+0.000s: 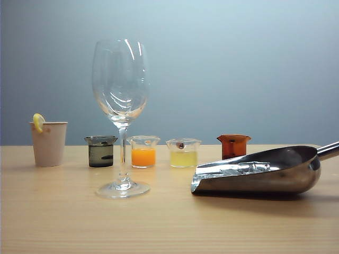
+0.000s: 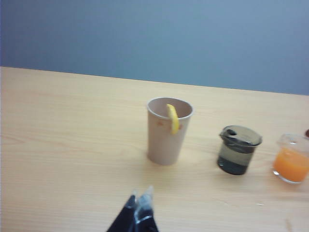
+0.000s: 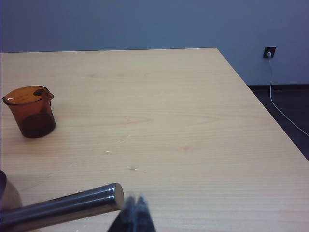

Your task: Pick up the ice scoop on the desk filled with ice cubes, pour the ice into the goblet, and finally put the scoop back on the table.

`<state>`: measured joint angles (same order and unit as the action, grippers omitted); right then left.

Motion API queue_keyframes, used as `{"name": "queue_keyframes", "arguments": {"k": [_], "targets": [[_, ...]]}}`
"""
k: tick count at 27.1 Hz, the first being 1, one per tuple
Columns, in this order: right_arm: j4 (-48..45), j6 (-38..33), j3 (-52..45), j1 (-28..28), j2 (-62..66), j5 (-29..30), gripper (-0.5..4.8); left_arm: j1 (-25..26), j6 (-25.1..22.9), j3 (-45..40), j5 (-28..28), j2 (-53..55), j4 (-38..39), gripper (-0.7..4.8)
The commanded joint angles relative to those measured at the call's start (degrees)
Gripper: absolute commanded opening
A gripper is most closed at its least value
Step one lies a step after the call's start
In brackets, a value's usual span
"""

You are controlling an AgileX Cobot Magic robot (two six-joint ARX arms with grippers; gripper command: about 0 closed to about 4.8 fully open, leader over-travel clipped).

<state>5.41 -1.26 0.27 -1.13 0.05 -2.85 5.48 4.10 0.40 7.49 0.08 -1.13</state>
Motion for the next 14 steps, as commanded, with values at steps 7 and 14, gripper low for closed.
{"name": "queue_keyframes", "arguments": {"k": [7,14], "targets": [[-2.7,-0.2,-0.2,-0.2,0.0,0.2,-0.06,0.0,0.5,0.1,-1.2,0.0,-0.7,-0.06],[-1.2,-0.5,1.9,-0.1,0.0,-0.2,-0.06,0.0,0.9,1.6,-0.6,0.0,-1.1,-0.06]]}}
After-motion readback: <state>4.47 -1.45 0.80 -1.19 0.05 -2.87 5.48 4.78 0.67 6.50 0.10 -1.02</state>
